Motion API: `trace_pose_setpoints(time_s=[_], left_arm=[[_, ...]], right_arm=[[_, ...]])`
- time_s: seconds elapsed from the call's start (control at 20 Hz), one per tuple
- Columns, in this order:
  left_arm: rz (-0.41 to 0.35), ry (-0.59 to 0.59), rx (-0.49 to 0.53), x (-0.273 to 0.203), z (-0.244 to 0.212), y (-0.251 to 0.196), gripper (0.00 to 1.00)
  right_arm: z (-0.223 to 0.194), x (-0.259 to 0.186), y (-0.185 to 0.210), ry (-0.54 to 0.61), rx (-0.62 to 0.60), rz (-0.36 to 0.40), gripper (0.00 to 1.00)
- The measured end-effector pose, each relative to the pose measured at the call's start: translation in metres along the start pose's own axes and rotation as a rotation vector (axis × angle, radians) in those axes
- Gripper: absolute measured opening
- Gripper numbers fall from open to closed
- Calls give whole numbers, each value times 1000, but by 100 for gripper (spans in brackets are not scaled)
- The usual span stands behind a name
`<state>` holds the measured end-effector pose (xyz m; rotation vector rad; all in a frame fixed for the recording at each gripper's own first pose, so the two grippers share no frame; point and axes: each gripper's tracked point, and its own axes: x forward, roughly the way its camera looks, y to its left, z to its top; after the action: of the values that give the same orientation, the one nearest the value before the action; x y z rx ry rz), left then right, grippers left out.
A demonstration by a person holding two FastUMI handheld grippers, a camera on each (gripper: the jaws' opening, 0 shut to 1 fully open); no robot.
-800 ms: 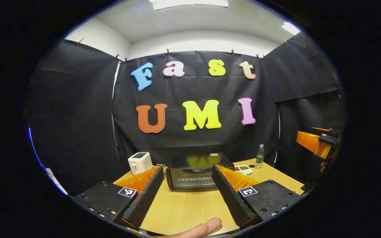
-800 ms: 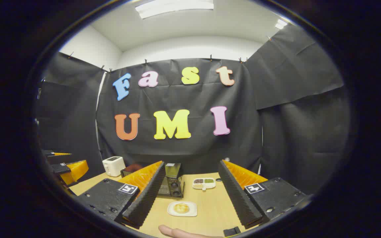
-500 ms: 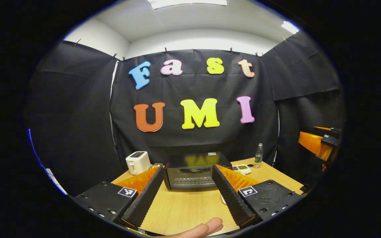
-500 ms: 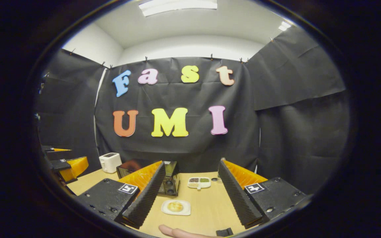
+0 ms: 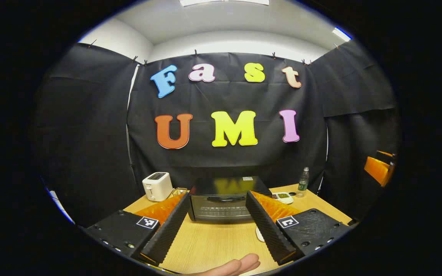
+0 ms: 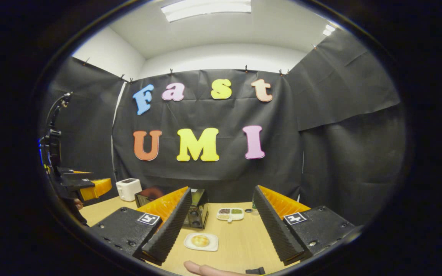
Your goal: Open the electric oven with the left hand, put the food in, and close the electric oven.
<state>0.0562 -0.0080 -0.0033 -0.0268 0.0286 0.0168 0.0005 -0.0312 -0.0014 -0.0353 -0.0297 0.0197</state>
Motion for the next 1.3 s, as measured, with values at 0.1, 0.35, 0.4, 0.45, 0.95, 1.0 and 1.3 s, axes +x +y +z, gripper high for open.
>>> trace_pose_setpoints(time_s=[0.1, 0.35, 0.4, 0.45, 0.95, 1.0, 1.3], left_arm=[[-18, 21, 4, 23, -7, -6, 96], [-97, 88, -33, 101, -32, -27, 100], [-107, 102, -32, 117, -39, -30, 96], [-107, 128, -30, 133, -49, -29, 96], [-89, 311, -84, 226, -124, -23, 87], [-96, 326, -86, 230, -131, -24, 93], [-64, 334, -4, 233, -144, -20, 96]], right_arm=[[-4, 5, -6, 1, -5, -5, 100], [-16, 14, -17, 9, 11, -10, 100], [-20, 16, -18, 15, 13, -8, 100], [-25, 18, -20, 22, 11, -9, 100], [-45, 21, -18, 43, -21, 27, 100], [-44, 20, -20, 40, -22, 27, 100], [-53, 15, -23, 44, -5, 28, 100]])
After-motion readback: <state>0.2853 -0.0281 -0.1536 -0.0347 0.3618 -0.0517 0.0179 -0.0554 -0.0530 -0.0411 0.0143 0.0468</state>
